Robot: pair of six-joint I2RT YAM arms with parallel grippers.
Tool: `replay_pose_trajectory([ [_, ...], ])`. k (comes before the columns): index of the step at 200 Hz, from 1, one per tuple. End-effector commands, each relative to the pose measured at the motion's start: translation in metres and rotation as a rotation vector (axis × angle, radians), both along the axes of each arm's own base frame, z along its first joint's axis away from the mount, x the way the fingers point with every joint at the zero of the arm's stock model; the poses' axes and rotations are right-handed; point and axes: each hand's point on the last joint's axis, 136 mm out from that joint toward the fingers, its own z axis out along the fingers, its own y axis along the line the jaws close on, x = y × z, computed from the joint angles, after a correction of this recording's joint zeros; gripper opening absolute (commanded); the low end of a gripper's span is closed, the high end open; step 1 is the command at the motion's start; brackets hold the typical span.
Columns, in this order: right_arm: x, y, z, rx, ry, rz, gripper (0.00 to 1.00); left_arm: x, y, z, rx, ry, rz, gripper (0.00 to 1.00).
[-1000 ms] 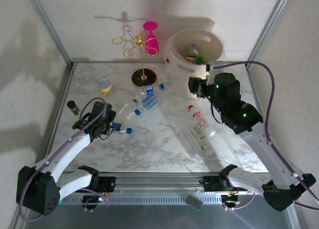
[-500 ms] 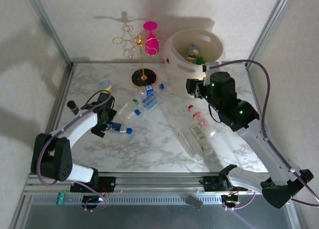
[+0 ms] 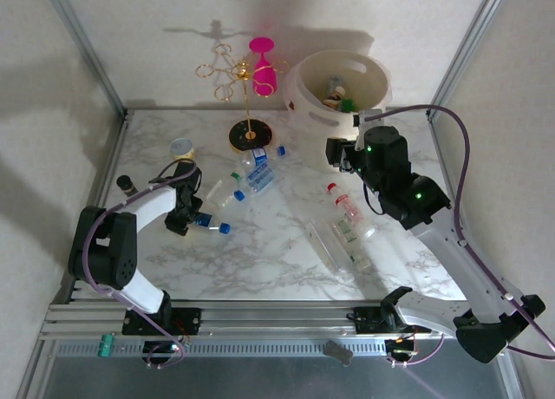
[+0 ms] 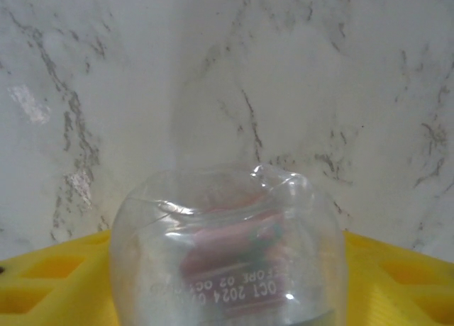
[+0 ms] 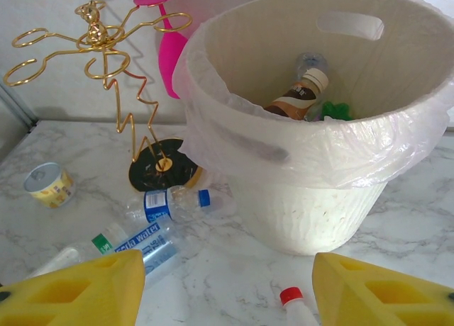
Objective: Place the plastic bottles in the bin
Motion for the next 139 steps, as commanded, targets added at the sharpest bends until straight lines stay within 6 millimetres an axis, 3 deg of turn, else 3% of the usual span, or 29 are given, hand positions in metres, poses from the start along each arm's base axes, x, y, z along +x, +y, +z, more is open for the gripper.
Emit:
replay_pose_trajectory([
  [1,-0.002,-0.001,0.005,-0.004,-0.02,-0.006,0.64,-0.003,0.004,-0.001,0.014,0.002,0.013,0.58],
  [40,-0.004,0.0,0.012,0.013,-0.027,0.002,0.64,-0.008,0.004,0.008,0.006,-0.012,-0.017,0.51],
  [68,-0.009,0.011,0.015,0.053,-0.027,0.064,0.65,-0.01,0.0,0.033,0.004,-0.076,-0.061,0.47],
  [97,-0.018,0.03,0.019,0.161,-0.017,0.153,0.69,0.007,-0.015,0.091,-0.007,-0.276,-0.169,0.46],
  [116,-0.041,0.058,0.026,0.206,-0.037,0.368,0.7,0.026,-0.04,0.137,-0.068,-0.481,-0.297,0.37],
  [139,-0.052,0.079,0.024,0.26,0.01,0.488,0.7,0.041,-0.076,0.201,-0.129,-0.755,-0.485,0.38],
])
